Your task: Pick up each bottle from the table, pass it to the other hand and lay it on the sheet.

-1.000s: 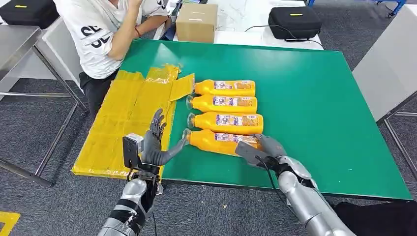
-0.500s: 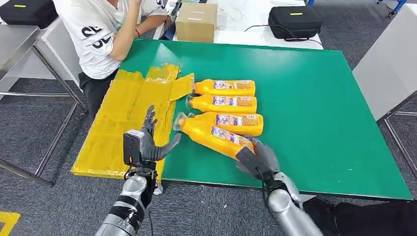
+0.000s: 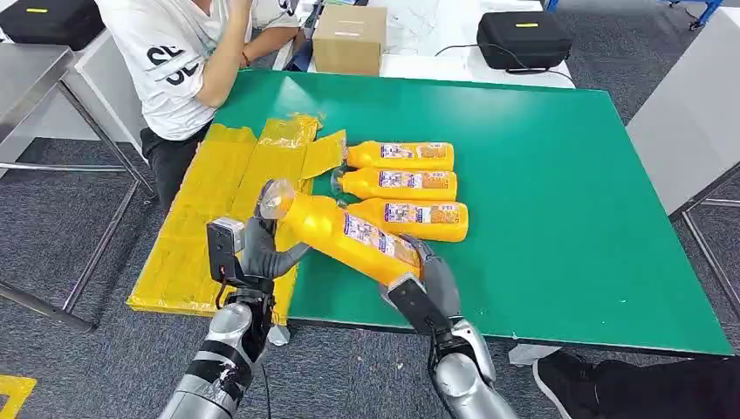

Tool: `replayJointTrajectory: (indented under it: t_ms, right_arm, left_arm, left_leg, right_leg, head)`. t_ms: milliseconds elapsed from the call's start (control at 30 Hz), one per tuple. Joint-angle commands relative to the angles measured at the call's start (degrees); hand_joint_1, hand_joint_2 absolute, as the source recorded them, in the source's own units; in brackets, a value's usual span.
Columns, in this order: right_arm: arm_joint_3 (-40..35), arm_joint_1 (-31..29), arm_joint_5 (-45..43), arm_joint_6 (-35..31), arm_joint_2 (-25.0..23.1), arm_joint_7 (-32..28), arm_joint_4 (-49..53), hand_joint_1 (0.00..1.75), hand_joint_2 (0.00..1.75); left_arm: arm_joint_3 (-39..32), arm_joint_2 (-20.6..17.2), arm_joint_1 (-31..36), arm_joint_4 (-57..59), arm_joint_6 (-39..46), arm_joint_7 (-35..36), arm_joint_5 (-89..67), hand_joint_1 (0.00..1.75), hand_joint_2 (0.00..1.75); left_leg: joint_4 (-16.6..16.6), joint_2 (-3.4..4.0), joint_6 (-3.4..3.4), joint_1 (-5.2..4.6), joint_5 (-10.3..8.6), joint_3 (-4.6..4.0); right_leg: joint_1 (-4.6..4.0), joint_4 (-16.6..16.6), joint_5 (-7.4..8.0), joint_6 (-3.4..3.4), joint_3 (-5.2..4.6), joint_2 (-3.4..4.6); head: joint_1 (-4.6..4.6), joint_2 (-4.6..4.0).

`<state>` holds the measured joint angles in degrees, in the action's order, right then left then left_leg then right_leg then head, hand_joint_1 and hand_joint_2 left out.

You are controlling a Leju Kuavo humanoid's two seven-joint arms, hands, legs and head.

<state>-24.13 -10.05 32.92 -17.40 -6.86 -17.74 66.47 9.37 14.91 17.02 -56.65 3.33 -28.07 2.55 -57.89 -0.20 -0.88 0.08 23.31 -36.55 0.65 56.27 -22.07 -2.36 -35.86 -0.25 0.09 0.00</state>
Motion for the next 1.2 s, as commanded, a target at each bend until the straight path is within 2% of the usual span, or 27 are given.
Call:
replayJointTrajectory:
  t_ms: [33, 167, 267, 667, 933, 1000, 1167, 1200]
  right_arm:
    - [-2.8, -4.1, -0.8, -0.6, -0.9, -1.2, -5.7, 1.75, 1.75]
    - [-1.3, -4.2, -2.9, -0.7, -0.6, -2.1, -5.0, 1.75, 1.75]
    - [0.0, -4.0, -4.4, -0.1, -0.2, -2.4, -4.3, 1.75, 1.75]
    - [-0.3, -5.4, -3.4, 1.7, -0.4, -1.9, -7.1, 1.75, 1.75]
    - [-5.0, -6.6, 1.6, 1.8, -0.8, 0.0, -11.5, 1.75, 1.75]
    - [-5.9, -6.7, 2.2, 2.5, -1.5, 0.6, -13.0, 1.75, 1.75]
    - [-8.2, -6.4, 3.4, 1.1, -2.1, 0.7, -16.0, 1.75, 1.75]
    - [-8.2, -6.4, 3.4, 1.1, -2.1, 0.7, -16.0, 1.75, 1.75]
  left_arm:
    - [4.8, -2.8, -0.3, -3.0, -4.6, 1.9, 2.3, 0.0, 1.75]
    - [5.7, -4.3, -2.2, -4.9, -12.4, 2.7, 7.2, 0.0, 1.75]
    - [5.4, -5.0, -3.7, -5.5, -15.4, 2.6, 8.9, 0.0, 1.75]
    - [4.0, -4.6, -5.9, -7.5, -18.4, 0.6, 8.8, 0.0, 1.75]
    - [5.3, -3.8, -4.3, -6.3, -10.8, 2.9, 3.6, 0.0, 1.75]
    - [5.7, -3.3, -2.8, -4.2, -1.0, 2.1, -2.7, 0.0, 1.75]
    - [3.9, -1.7, 0.4, 1.6, -0.7, 2.8, 0.0, 0.0, 1.75]
    - [3.9, -1.7, 0.4, 1.6, -0.7, 2.8, 0.0, 0.0, 1.75]
  left_leg:
    - [0.0, 0.14, 0.07, 0.02, 0.15, 0.33]
    - [0.0, 0.11, 0.04, 0.02, 0.09, 0.22]
    - [0.0, 0.17, 0.07, 0.03, 0.21, 0.45]
    - [0.0, 0.12, 0.06, 0.03, 0.15, 0.32]
    - [0.0, 0.08, 0.05, 0.03, 0.13, 0.31]
    - [0.0, 0.04, 0.05, 0.01, 0.11, 0.28]
    - [0.1, -0.09, 0.08, 0.05, 0.18, 0.51]
    - [0.1, -0.08, 0.05, 0.03, 0.09, 0.31]
  right_leg:
    - [-0.02, 0.0, -0.11, 0.09, 0.26, 0.14]
    - [-0.02, 0.0, -0.07, 0.07, 0.16, 0.11]
    - [-0.03, 0.0, -0.16, 0.1, 0.37, 0.17]
    - [-0.04, 0.0, -0.12, 0.1, 0.26, 0.12]
    - [-0.03, 0.0, -0.12, 0.08, 0.27, 0.07]
    - [-0.01, 0.0, -0.11, 0.08, 0.24, 0.04]
    - [-0.05, 0.0, -0.23, 0.13, 0.49, -0.09]
    - [-0.04, 0.0, -0.13, 0.09, 0.3, -0.07]
  head:
    - [0.0, 0.0]
    - [0.0, 0.0]
    - [0.0, 0.0]
    - [0.0, 0.0]
    - [0.02, 0.0]
    - [0.0, 0.0]
    - [0.02, 0.0]
    - [0.02, 0.0]
